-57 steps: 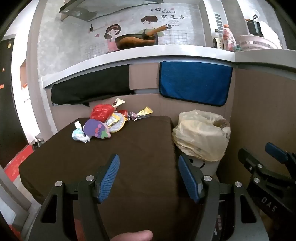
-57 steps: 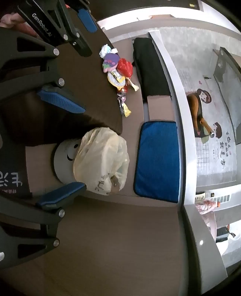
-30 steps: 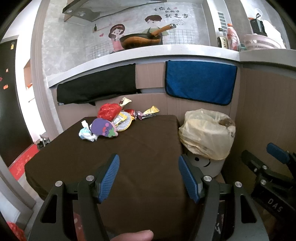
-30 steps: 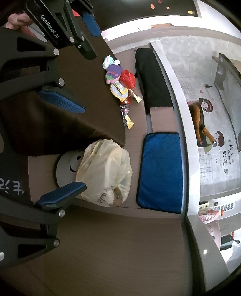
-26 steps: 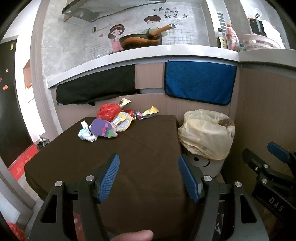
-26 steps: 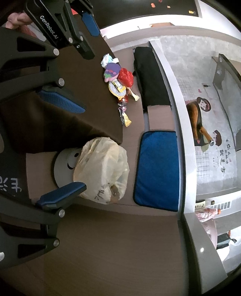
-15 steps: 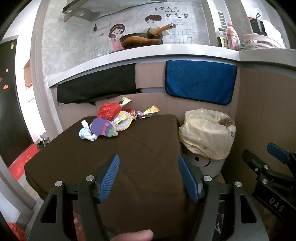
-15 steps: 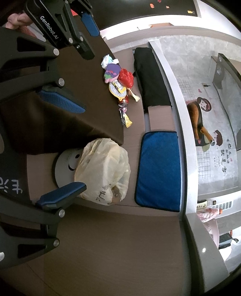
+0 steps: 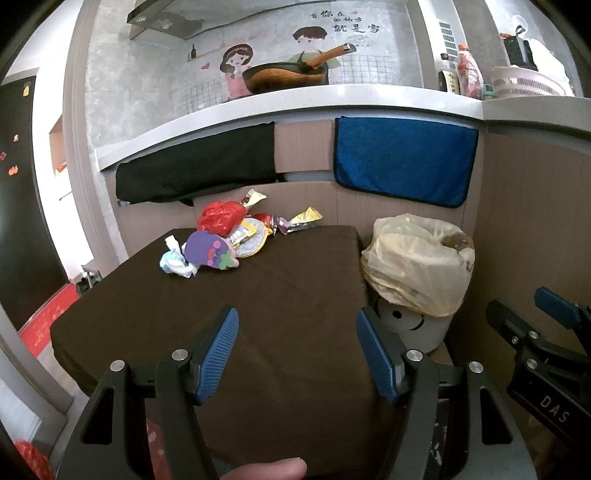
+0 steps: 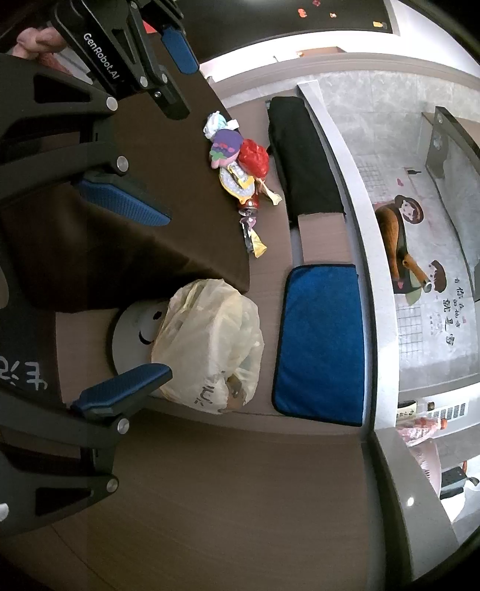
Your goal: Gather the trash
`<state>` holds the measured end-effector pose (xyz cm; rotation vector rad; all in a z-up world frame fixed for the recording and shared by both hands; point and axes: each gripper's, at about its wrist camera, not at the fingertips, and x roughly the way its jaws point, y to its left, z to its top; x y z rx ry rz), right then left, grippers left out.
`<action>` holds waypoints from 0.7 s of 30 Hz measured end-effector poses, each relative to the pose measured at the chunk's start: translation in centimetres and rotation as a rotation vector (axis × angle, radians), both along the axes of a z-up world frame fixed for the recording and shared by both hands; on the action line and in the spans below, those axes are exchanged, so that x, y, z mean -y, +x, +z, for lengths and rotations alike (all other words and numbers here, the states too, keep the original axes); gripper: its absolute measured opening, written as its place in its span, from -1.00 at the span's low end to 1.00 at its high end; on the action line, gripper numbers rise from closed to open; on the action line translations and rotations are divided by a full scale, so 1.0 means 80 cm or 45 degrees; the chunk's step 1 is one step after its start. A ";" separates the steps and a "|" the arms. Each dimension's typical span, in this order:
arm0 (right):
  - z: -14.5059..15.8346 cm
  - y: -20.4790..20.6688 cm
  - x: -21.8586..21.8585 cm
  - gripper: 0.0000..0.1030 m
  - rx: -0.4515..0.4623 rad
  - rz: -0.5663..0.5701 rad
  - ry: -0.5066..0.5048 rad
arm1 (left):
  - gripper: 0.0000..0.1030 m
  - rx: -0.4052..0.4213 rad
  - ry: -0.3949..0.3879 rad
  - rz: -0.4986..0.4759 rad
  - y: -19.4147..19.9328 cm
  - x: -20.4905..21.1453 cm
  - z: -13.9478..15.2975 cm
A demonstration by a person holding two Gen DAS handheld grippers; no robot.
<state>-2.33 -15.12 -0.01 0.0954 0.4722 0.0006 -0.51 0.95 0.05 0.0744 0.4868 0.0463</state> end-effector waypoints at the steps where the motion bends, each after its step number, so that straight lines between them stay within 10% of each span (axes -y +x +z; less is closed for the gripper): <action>1: -0.001 0.002 0.002 0.45 -0.003 0.004 0.002 | 0.29 -0.002 0.000 0.002 0.001 0.000 -0.001; 21: -0.006 0.009 0.009 0.45 -0.024 0.015 0.016 | 0.29 -0.018 -0.007 0.015 0.009 -0.005 -0.010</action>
